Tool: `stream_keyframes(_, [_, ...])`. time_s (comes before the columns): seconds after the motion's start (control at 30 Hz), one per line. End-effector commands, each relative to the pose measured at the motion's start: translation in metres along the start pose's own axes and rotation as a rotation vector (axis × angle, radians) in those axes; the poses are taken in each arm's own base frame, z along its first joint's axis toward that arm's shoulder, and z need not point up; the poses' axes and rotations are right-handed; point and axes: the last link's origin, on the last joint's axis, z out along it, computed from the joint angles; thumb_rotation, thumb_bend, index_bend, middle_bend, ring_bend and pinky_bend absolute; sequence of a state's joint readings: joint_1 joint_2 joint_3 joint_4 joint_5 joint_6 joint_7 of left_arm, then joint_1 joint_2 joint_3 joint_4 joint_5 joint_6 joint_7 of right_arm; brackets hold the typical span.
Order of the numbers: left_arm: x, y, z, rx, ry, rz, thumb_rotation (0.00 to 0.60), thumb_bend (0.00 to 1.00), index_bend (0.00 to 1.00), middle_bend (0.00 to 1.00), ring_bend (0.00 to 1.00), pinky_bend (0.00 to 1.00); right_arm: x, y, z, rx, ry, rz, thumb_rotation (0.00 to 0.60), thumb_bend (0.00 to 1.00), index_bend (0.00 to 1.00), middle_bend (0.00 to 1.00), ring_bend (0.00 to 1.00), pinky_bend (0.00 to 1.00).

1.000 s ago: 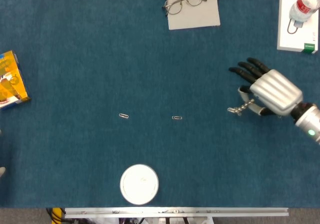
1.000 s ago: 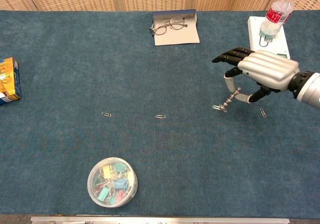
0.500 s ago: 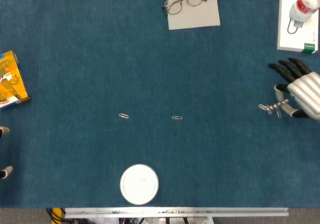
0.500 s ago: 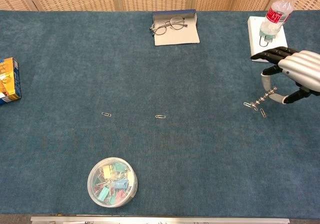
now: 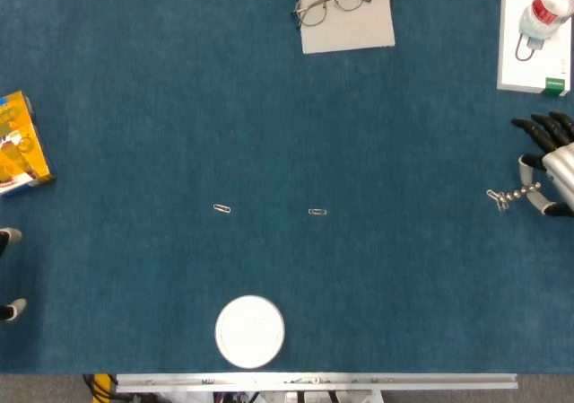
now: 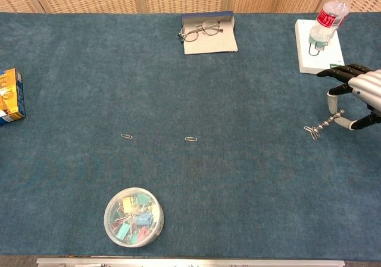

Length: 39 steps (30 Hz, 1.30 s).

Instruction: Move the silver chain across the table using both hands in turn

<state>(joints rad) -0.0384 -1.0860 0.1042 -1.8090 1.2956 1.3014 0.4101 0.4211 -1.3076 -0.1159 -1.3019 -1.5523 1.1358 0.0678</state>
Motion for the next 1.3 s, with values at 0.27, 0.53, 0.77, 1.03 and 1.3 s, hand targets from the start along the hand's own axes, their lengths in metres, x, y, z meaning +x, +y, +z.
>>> stream_keyframes(0.27, [-0.001,-0.001,0.001,0.0,-0.002,-0.003,0.6,0.1,0.25,0.0,0.0,0.0,-0.006,0.003,-0.002,-0.02,-0.003,0.019,0.6,0.29,0.62,0.1,0.0,0.04])
stream_keyframes(0.53, [-0.002,-0.001,0.0,0.001,-0.003,-0.008,0.6,0.1,0.25,0.0,0.0,0.0,-0.004,0.002,-0.003,-0.017,0.005,0.025,0.6,0.29,0.62,0.1,0.0,0.04])
stream_keyframes(0.77, [-0.002,-0.001,-0.001,0.0,0.002,-0.012,0.6,0.1,0.25,0.0,0.0,0.0,0.008,0.0,0.0,-0.013,0.054,0.034,0.6,0.29,0.62,0.1,0.0,0.04])
stream_keyframes(1.03, [-0.001,-0.002,-0.001,-0.001,0.005,-0.012,0.6,0.1,0.25,0.0,0.0,0.0,0.013,0.006,-0.003,-0.042,0.063,0.042,0.6,0.27,0.44,0.1,0.0,0.04])
stream_keyframes(1.3, [0.002,0.0,0.001,-0.004,0.012,-0.013,0.6,0.1,0.25,0.0,0.0,0.0,0.019,0.015,-0.011,-0.087,0.095,0.063,0.6,0.21,0.15,0.1,0.0,0.04])
